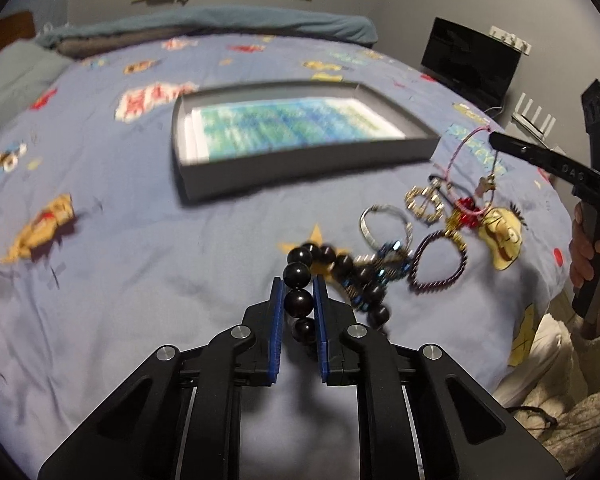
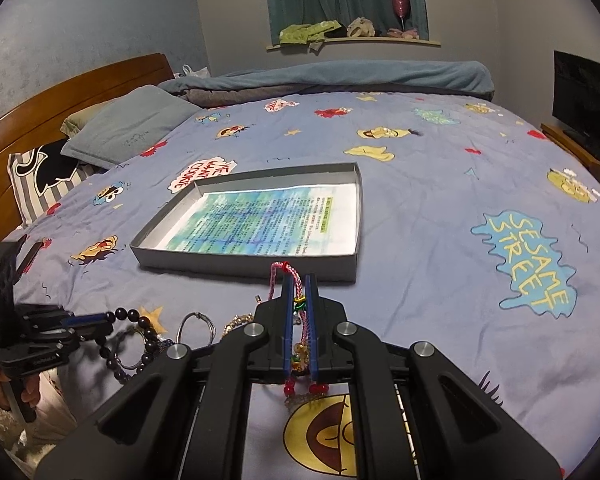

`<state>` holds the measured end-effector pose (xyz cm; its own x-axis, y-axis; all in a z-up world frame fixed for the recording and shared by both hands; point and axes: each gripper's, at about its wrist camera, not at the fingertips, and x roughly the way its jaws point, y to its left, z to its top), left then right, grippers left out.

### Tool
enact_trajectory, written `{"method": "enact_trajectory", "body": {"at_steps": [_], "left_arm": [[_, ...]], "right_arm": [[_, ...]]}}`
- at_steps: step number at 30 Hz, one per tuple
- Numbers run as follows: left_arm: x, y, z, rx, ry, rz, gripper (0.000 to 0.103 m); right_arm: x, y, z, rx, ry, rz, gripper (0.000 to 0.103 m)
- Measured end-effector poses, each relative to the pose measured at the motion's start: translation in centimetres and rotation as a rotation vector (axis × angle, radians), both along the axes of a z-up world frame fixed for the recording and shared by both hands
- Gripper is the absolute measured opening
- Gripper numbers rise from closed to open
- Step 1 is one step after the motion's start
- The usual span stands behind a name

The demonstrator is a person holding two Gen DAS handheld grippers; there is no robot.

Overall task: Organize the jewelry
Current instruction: 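Carry both bracelets into the grey box and open both tools to release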

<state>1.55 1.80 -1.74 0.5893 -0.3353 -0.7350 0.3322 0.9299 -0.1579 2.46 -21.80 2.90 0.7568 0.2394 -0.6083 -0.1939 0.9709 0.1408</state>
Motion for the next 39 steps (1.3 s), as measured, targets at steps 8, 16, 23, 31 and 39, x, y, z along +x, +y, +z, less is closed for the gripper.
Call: {"method": "enact_trajectory", "body": {"at_steps": [8, 16, 23, 31, 39], "left_arm": [[0.5, -1.5, 4.9, 0.027, -0.123, -0.050, 0.015], [3.0, -1.6, 8.6, 0.097, -0.218, -0.037, 0.015], [7.9, -1.4, 11.2, 0.108, -0.257, -0.007, 0.015], [15.6, -2.1, 9.9, 0.141, -0.213, 0.035, 0.015], [20.7, -3.1, 6.6, 0.114, -0.117, 0.032, 0.015]], "right_arm": [[0.5, 0.6, 1.9, -0.002, -0.034, 0.030, 0.006], [2.7, 1.4, 4.7, -0.023, -0.091, 0.050, 0.006], [7.6, 1.6, 5.5, -0.035, -0.090, 0.015, 0.006], [13.9, 2.2, 4.1, -0.028, -0.036, -0.021, 0.006], [19.1, 3.3, 0.9, -0.005, 0.048, -0.025, 0.006]]}}
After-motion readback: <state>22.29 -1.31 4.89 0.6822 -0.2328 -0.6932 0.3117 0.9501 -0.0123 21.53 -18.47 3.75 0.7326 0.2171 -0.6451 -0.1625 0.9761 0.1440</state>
